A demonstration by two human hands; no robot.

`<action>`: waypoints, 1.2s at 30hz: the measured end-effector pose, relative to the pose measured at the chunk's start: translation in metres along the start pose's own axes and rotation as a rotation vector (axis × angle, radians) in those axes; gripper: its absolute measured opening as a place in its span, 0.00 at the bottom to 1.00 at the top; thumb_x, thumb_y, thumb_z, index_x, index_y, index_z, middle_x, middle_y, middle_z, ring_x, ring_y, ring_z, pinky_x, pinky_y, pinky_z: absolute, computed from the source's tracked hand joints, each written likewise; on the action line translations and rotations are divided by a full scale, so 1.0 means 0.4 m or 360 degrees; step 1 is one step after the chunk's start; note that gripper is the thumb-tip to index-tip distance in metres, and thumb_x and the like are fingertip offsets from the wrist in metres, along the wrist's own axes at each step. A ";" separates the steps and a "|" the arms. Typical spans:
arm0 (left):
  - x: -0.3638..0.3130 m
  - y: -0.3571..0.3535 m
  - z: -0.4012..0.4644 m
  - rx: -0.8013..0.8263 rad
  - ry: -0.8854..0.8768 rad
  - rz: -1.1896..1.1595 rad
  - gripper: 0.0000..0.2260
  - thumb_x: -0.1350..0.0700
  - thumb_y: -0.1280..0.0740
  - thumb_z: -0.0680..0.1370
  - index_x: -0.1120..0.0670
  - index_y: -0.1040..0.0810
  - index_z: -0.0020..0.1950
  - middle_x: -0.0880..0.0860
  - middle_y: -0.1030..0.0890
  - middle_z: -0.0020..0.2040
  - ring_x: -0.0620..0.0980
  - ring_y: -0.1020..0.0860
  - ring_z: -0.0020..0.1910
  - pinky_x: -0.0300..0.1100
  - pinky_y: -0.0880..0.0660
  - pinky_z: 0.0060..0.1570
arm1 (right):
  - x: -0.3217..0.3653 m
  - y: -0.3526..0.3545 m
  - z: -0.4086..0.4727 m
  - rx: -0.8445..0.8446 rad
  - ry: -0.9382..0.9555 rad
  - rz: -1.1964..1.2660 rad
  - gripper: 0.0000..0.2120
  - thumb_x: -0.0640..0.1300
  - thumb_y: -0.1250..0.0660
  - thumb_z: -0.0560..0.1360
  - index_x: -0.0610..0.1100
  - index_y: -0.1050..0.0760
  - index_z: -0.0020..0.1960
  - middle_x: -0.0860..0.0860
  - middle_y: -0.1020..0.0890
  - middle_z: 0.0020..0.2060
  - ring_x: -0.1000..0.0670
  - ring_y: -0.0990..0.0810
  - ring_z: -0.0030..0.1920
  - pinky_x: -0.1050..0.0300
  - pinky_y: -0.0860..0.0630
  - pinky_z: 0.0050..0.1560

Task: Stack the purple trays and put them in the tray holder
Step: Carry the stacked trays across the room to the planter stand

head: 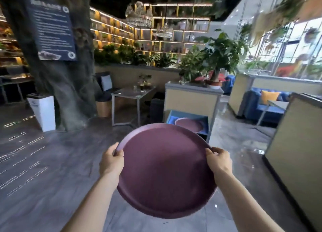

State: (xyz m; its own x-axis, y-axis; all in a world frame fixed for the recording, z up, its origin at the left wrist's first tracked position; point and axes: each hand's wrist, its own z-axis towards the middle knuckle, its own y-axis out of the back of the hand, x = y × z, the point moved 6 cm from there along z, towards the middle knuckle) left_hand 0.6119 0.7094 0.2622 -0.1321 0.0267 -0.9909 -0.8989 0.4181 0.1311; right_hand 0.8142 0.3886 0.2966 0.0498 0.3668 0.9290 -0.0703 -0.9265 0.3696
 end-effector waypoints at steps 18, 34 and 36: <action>-0.040 -0.585 0.035 0.0325 0.0001 0.0122 0.19 0.55 0.35 0.80 0.46 0.26 0.71 0.52 0.23 0.70 0.57 0.23 0.65 0.47 0.27 0.61 | -0.186 0.210 0.389 -0.0279 -0.0241 -0.0010 0.20 0.51 0.33 0.71 0.48 0.20 0.62 0.45 0.17 0.58 0.39 0.21 0.59 0.48 0.27 0.63; -0.042 -0.947 0.587 0.0393 0.0008 0.0158 0.19 0.53 0.36 0.79 0.44 0.25 0.70 0.49 0.23 0.69 0.56 0.23 0.65 0.51 0.26 0.64 | -0.073 -0.166 0.871 -0.0313 -0.0306 -0.0149 0.15 0.50 0.33 0.71 0.48 0.19 0.56 0.46 0.16 0.55 0.39 0.21 0.56 0.47 0.25 0.60; -0.050 -0.999 0.673 0.0427 0.0012 0.0161 0.19 0.53 0.35 0.79 0.43 0.25 0.70 0.49 0.23 0.69 0.57 0.23 0.65 0.53 0.26 0.65 | -0.049 -0.218 0.935 -0.0334 -0.0301 -0.0130 0.16 0.50 0.32 0.71 0.48 0.19 0.57 0.46 0.16 0.56 0.39 0.21 0.57 0.48 0.25 0.61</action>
State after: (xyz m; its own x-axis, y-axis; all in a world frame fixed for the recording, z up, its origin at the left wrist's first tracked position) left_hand 1.0862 0.7863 0.2212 -0.2196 0.0745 -0.9727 -0.7386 0.6387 0.2157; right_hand 1.1921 0.4309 0.2386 0.2471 0.3989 0.8831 -0.2619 -0.8499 0.4572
